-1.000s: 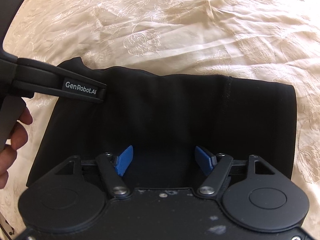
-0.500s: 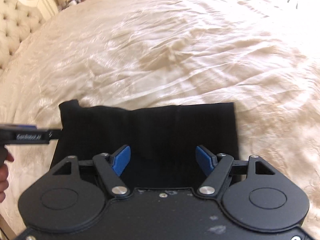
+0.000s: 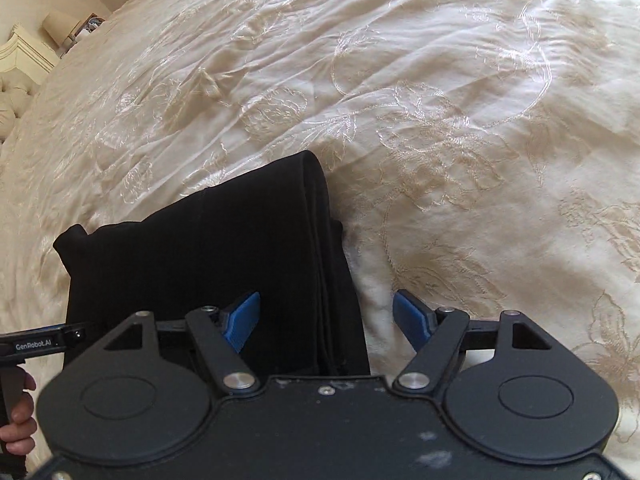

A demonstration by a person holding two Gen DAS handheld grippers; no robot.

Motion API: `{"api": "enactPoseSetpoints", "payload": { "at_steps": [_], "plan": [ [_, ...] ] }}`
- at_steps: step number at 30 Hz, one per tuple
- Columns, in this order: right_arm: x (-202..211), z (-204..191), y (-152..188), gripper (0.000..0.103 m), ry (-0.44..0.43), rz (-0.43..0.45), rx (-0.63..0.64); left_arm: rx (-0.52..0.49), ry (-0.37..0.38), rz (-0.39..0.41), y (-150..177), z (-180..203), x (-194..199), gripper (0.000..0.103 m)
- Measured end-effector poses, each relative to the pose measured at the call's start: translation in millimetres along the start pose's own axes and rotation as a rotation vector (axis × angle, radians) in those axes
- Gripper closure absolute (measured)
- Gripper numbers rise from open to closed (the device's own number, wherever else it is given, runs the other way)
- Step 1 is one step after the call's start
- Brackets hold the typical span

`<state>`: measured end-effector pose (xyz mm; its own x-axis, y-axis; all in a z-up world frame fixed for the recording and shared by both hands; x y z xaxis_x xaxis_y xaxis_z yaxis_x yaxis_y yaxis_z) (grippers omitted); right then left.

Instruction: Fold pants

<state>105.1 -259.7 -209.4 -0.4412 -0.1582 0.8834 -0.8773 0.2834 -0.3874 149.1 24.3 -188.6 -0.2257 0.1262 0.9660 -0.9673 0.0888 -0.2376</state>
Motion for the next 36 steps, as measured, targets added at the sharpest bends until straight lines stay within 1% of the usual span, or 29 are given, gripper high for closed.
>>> {"api": "enactPoseSetpoints", "payload": {
  "at_steps": [4, 6, 7, 8, 9, 10, 12, 13, 14, 15, 18, 20, 22, 24, 27, 30, 36],
  "plan": [
    [-12.7, 4.7, -2.5, 0.023, -0.067, -0.008, -0.043, 0.073, 0.056, -0.04, -3.9, -11.0, -7.7, 0.018],
    [-17.0, 7.3, -5.2, 0.023, -0.095, -0.006, -0.058, 0.09, 0.081, -0.055, -4.4, -15.5, -7.6, 0.021],
    [-17.1, 7.8, -6.2, 0.025, -0.107, -0.007, -0.059, 0.088, 0.087, -0.054, -4.0, -15.9, -5.8, 0.024],
    [-17.3, 7.2, -7.0, 0.026, -0.115, -0.01, -0.056, 0.084, 0.087, -0.043, -3.0, -15.1, -2.3, 0.032],
    [-17.4, 5.4, -8.1, 0.035, -0.128, -0.015, -0.048, 0.077, 0.082, -0.027, -1.8, -14.0, 1.7, 0.042],
    [-16.6, 4.2, -8.1, 0.056, -0.154, -0.019, -0.043, 0.068, 0.074, -0.01, -0.5, -12.1, 6.1, 0.048],
    [-13.8, 0.8, -8.2, 0.06, -0.154, -0.023, -0.049, 0.061, 0.059, 0.024, 2.7, -8.6, 16.1, 0.073],
    [-12.9, -2.4, -8.5, 0.063, -0.147, -0.02, -0.041, 0.061, 0.045, 0.038, 3.8, -7.7, 20.0, 0.076],
    [-11.3, -5.9, -8.6, 0.065, -0.135, -0.016, -0.033, 0.062, 0.031, 0.051, 4.6, -7.0, 24.6, 0.083],
    [-9.7, -9.6, -8.7, 0.066, -0.123, -0.015, -0.028, 0.065, 0.025, 0.061, 5.1, -6.5, 28.5, 0.086],
    [-5.0, -22.5, -11.2, 0.072, -0.102, -0.006, -0.022, 0.088, 0.014, 0.094, 5.4, -9.7, 43.0, 0.089],
    [-1.5, -33.3, -13.2, 0.075, -0.11, -0.002, -0.021, 0.094, 0.003, 0.116, 4.1, -15.7, 52.4, 0.089],
    [-1.9, -49.2, -16.8, 0.078, -0.136, -0.004, -0.021, 0.085, -0.023, 0.138, 1.0, -26.9, 60.4, 0.089],
    [-6.8, -72.4, -20.5, 0.078, -0.156, -0.011, -0.003, 0.095, -0.043, 0.151, -2.7, -46.4, 66.0, 0.089],
    [-21.9, -119.3, -27.7, 0.078, -0.183, -0.031, 0.063, 0.153, -0.072, 0.17, -10.8, -93.2, 77.0, 0.09],
    [-44.5, -180.7, -36.1, 0.078, -0.229, -0.054, 0.132, 0.221, -0.12, 0.191, -17.5, -151.8, 87.7, 0.09],
    [-99.9, -330.9, -44.3, 0.078, -0.322, -0.124, 0.334, 0.352, -0.224, 0.215, -25.5, -275.5, 101.9, 0.09]
  ]
}}
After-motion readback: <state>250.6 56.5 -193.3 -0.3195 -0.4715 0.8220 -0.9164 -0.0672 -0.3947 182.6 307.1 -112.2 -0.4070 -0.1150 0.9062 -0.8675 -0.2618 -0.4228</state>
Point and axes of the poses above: each gripper's, at about its wrist camera, not at the fingertips, and x roughly against the way its jaws point, z to its right, y to its underside, the point moved 3 cm from there along -x, roughly the way its jaws point, and after that the axes turned 8 degrees about x, right-handed, at the moved point
